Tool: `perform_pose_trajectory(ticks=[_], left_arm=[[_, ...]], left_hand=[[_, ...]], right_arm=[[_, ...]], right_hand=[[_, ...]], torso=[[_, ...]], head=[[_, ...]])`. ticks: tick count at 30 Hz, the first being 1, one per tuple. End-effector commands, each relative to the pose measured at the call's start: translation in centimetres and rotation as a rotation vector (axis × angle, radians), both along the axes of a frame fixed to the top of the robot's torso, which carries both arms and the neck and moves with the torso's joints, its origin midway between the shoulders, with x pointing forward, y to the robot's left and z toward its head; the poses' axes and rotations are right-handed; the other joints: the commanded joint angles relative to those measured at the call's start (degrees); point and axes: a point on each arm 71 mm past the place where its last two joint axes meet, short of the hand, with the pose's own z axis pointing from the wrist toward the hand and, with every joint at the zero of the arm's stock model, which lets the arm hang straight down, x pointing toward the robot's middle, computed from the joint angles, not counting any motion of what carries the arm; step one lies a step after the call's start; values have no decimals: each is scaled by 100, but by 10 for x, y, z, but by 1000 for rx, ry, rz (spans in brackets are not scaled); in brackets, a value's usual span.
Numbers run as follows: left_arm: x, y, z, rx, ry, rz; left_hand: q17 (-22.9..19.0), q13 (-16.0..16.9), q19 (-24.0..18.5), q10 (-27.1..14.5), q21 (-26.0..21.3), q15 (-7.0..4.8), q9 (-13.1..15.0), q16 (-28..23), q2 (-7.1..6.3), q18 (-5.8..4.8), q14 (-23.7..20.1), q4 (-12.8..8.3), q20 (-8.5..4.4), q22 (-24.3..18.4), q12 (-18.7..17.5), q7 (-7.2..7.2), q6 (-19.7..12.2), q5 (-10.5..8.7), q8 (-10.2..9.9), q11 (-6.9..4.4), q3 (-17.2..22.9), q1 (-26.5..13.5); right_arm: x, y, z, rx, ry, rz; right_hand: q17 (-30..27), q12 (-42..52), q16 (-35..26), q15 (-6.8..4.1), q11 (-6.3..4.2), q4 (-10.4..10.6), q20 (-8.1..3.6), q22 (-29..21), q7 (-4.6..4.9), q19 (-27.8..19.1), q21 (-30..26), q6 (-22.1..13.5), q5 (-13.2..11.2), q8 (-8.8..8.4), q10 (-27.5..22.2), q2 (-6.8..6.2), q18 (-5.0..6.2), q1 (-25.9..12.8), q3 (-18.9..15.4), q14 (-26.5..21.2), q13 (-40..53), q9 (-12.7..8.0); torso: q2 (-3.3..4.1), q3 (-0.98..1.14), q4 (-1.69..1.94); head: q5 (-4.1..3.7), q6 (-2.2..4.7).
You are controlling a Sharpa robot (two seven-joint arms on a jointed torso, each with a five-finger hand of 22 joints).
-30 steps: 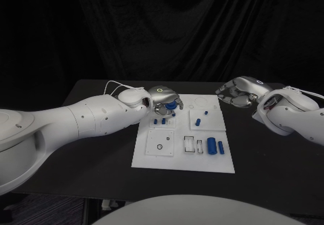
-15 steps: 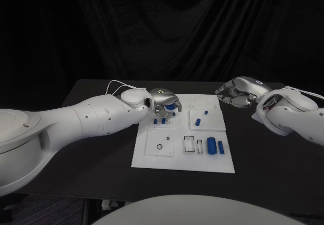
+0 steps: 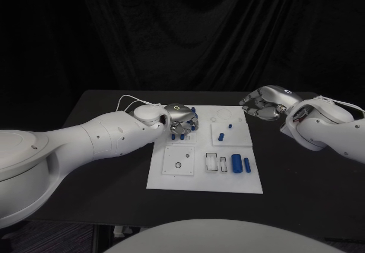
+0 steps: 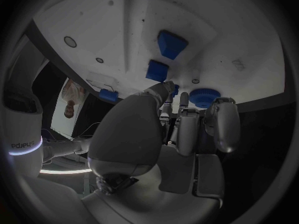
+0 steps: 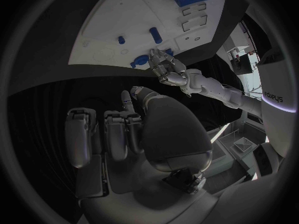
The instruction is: Assemble the parts on the task board
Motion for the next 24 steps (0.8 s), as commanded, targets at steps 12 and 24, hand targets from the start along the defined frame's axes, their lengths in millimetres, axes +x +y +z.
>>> perform_pose_trajectory(ticks=[12, 24], left_arm=[[0, -4, -3, 3, -25, -16], [1, -5, -3, 3, -28, -16]], left_hand=[[-25, -82, 54, 209, 5, -33, 19, 29, 104, 8, 33, 6, -43, 1025, -21, 31, 181, 121, 54, -59, 156, -19], [-40, -144, 117, 889, 53, -182, 72, 59, 170, -6, 55, -20, -173, 1052, 62, 145, 509, 18, 134, -267, 220, -49]], right_arm=[[0, 1, -1, 1, -3, -11], [0, 1, -1, 0, 0, -10]], right_hand=[[1509, 15, 17, 44, 53, -10, 37, 1382, 0, 400, -17, 41, 35, -2, 607, 4, 4, -68, 27, 595, 1509, -8], [1509, 15, 17, 44, 54, -11, 37, 1382, 0, 399, -18, 42, 36, -2, 607, 4, 5, -69, 28, 595, 1509, -9]], torso=[[-1, 4, 3], [-5, 2, 10]], head=[[9, -1], [22, -1]])
